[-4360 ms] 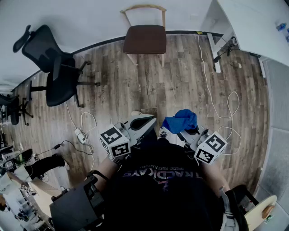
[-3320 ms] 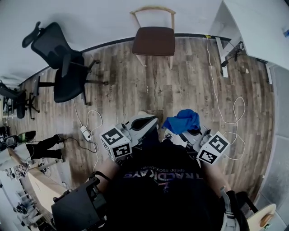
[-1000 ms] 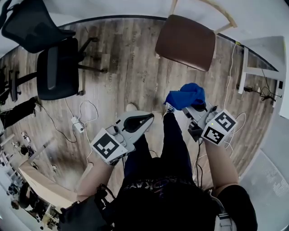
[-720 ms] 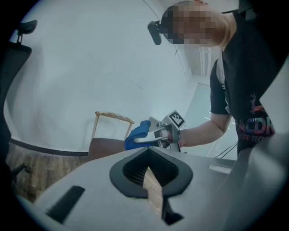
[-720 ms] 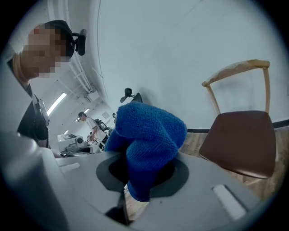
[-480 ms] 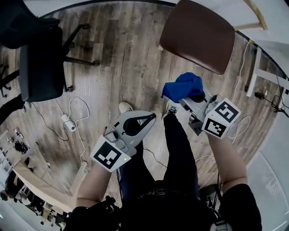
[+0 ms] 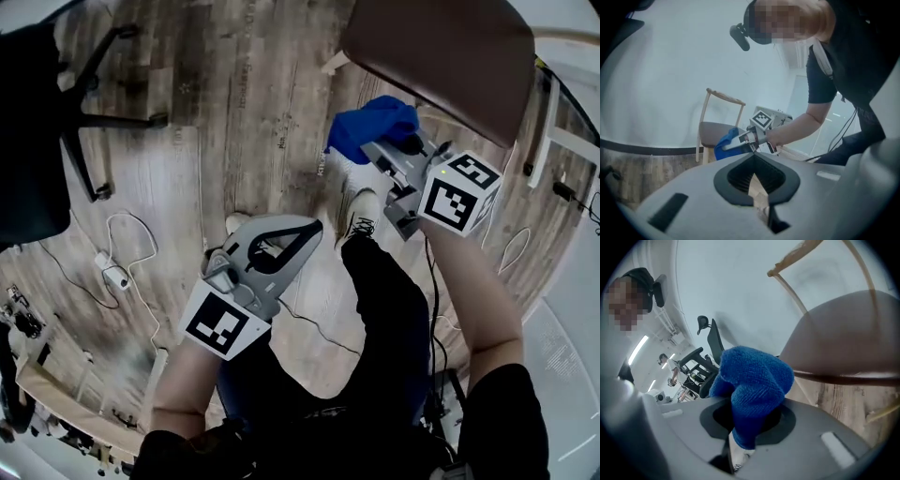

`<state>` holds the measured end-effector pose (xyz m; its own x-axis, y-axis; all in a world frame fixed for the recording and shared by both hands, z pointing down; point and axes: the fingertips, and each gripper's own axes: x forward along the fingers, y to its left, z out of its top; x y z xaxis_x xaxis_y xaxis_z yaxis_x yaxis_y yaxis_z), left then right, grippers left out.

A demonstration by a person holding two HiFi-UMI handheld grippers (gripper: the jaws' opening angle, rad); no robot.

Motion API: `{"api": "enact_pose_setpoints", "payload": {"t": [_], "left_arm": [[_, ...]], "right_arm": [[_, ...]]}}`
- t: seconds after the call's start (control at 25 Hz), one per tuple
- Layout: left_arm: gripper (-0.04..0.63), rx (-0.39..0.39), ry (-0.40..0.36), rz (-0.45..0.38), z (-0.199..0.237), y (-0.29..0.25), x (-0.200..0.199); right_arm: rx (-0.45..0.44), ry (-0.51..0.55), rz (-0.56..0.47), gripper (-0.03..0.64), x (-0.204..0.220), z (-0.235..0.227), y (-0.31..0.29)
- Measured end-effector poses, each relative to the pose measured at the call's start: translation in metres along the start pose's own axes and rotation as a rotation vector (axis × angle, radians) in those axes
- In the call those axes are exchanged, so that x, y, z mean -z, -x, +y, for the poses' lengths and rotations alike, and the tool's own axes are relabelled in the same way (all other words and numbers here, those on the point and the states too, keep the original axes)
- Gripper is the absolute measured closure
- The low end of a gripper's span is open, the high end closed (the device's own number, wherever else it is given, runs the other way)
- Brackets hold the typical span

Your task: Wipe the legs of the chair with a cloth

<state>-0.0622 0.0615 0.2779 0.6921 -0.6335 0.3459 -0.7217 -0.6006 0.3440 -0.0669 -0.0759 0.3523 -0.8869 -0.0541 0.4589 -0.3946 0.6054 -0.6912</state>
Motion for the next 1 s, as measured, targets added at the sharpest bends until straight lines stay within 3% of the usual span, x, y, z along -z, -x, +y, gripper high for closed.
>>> {"api": "enact_pose_setpoints", "payload": {"t": [0.12, 0.28, 0.56, 0.76, 1.0], "left_arm": [[0.595, -0.006, -0.055, 0.015, 0.001, -0.012, 0.037], [0.595, 0.049, 0.011, -0.02, -0.007, -0.024, 0.065], [0.595, 0.208, -0.101, -0.047, 0.021, -0.055, 0.071], [0.595, 0.21, -0.127, -0.038, 0.057, -0.068, 0.083], [0.595, 0.203, -0.12, -0.083, 0.09, -0.075, 0.074]], "right_arm": [[0.037, 0.01, -0.021, 0.534, 0.012, -0.032, -0.017], [0.046, 0.021, -0.097, 0.535, 0.012, -0.061, -0.034], [0.118, 0.234, -0.169, 0.534, 0.002, -0.105, -0.063], [0.155, 0.276, -0.21, 0.534, 0.004, -0.135, -0.067], [0.241, 0.516, -0.2, 0.534, 0.003, -0.157, -0.072]]}}
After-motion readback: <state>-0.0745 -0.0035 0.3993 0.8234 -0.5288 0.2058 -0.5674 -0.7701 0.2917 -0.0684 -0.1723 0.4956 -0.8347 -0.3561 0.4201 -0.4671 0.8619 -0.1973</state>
